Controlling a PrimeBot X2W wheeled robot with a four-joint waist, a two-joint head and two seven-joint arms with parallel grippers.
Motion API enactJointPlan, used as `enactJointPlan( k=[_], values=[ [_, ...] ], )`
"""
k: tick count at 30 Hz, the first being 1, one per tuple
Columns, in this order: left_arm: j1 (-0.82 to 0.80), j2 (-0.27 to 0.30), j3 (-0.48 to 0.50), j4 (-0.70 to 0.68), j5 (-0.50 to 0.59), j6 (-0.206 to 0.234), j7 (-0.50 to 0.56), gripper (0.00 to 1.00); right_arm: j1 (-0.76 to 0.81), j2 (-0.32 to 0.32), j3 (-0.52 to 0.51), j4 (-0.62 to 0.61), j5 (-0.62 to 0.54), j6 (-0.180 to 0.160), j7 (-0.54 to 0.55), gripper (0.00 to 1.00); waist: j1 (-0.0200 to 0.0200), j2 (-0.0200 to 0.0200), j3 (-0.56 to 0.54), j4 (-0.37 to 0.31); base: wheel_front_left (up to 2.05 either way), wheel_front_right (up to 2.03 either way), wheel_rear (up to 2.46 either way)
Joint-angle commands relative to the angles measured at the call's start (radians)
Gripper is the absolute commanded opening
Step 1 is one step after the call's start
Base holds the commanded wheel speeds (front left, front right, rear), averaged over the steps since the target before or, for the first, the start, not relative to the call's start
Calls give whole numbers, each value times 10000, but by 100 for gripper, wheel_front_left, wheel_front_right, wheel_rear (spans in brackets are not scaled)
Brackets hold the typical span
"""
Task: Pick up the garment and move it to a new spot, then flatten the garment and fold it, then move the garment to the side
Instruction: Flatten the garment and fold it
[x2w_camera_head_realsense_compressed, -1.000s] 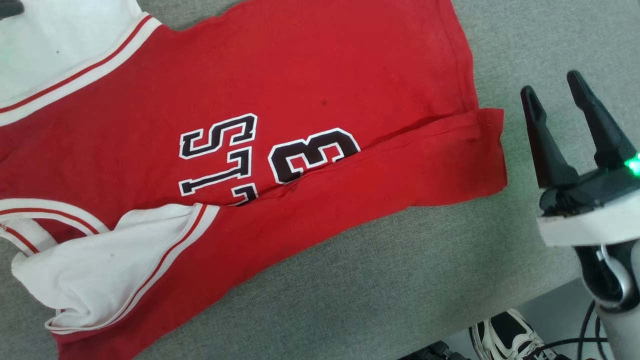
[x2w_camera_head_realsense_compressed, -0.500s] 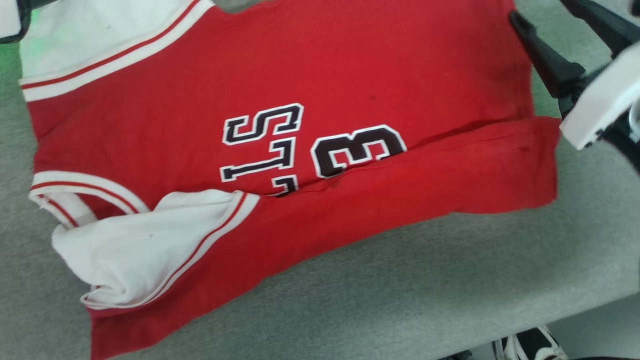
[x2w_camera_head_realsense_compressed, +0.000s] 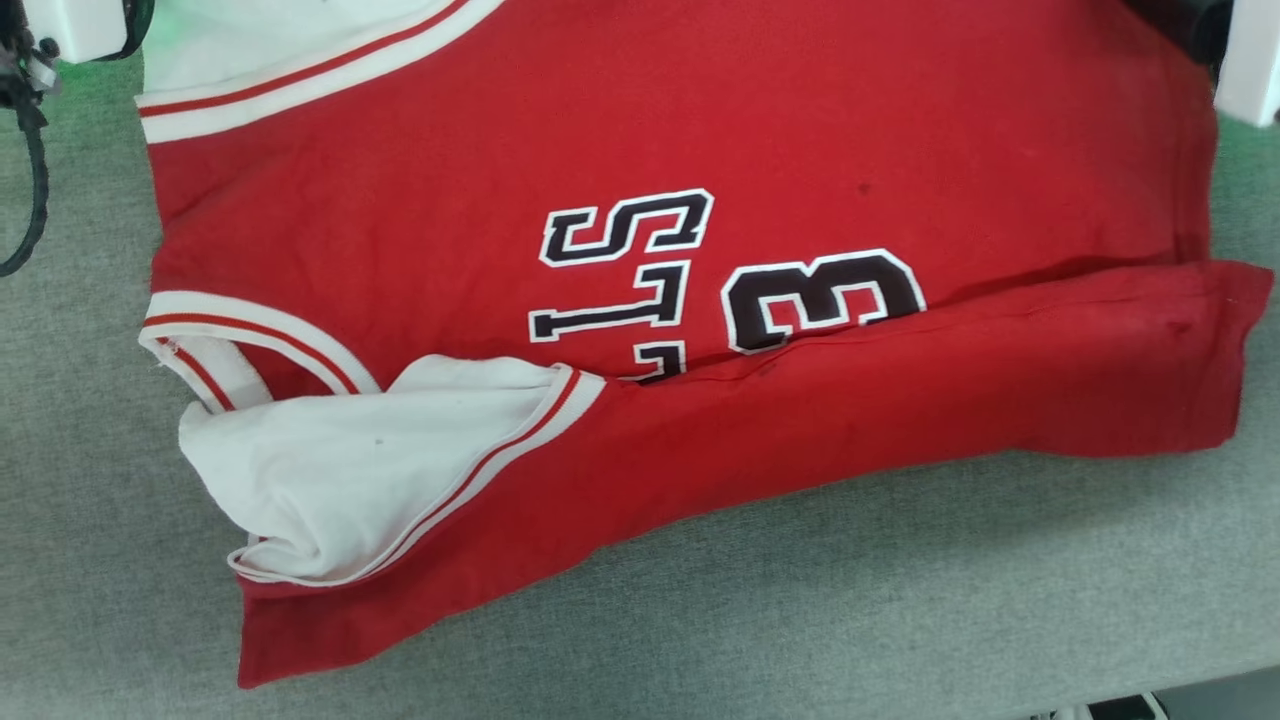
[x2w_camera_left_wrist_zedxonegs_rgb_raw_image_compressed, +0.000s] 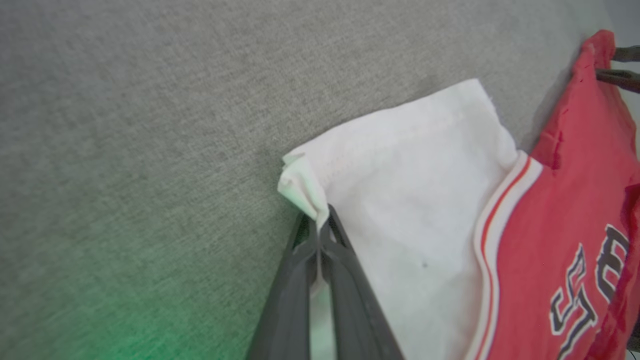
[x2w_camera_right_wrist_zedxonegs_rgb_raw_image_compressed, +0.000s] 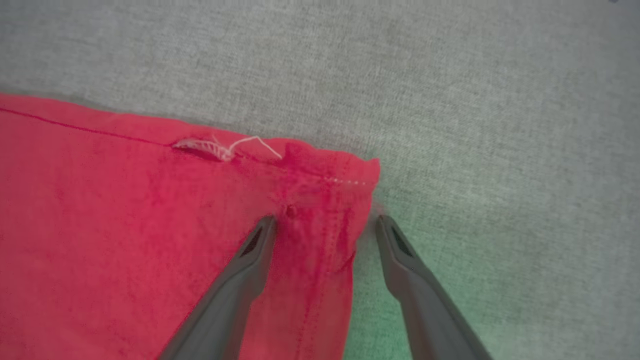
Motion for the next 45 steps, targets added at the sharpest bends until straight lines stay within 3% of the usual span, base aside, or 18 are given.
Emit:
enactJointPlan(
  k=[1,2,3,4,5,13,18,26,31,39,45],
  values=[
    [410,-1,-298,148,69,55,91,0,-79,198,162,264,16,-5,262,100,0,-1,84,87,0,0,0],
    [410,-32,-309,135,75,48,46,0,-136,269,240,350,41,-5,373,100,0,-1,105,117,0,0,0],
    [413,-67,-311,111,66,43,7,0,-193,325,256,411,90,-3,425,68,0,-1,127,147,0,0,0],
    [416,-105,-303,90,62,38,-58,0,-239,387,276,434,142,-2,434,26,0,-1,142,179,0,0,0],
    [420,-151,-283,45,75,35,-177,0,-271,392,307,453,158,-2,444,0,0,-1,147,217,0,0,0],
    [728,-135,133,-646,-301,24,-1569,0,-219,83,-16,357,313,-3,-310,0,0,-1,-486,565,0,0,0],
    [1435,106,221,-1758,-489,23,-2796,0,517,-401,-12,-184,442,-3,-752,0,0,-1,-1393,962,0,0,0],
    [3389,1259,-62,-4397,-654,22,-4717,0,2835,-1656,-384,-1701,798,-3,-1090,0,0,-1,-2609,1523,0,0,0],
    [4941,2192,-481,-5803,-530,21,-6041,0,4609,-2073,-1124,-2568,822,-3,-1363,0,0,-1,-2938,1677,0,0,0],
    [7170,2869,-1185,-6668,-253,21,-8191,0,7478,-1920,-2674,-3826,483,-3,-1642,0,0,-1,-2983,1757,0,0,0],
    [7891,2413,-1652,-6189,-165,21,-8751,0,8644,-1445,-3561,-4343,132,-5,-1522,0,0,-1,-2854,1768,0,0,0]
  ],
)
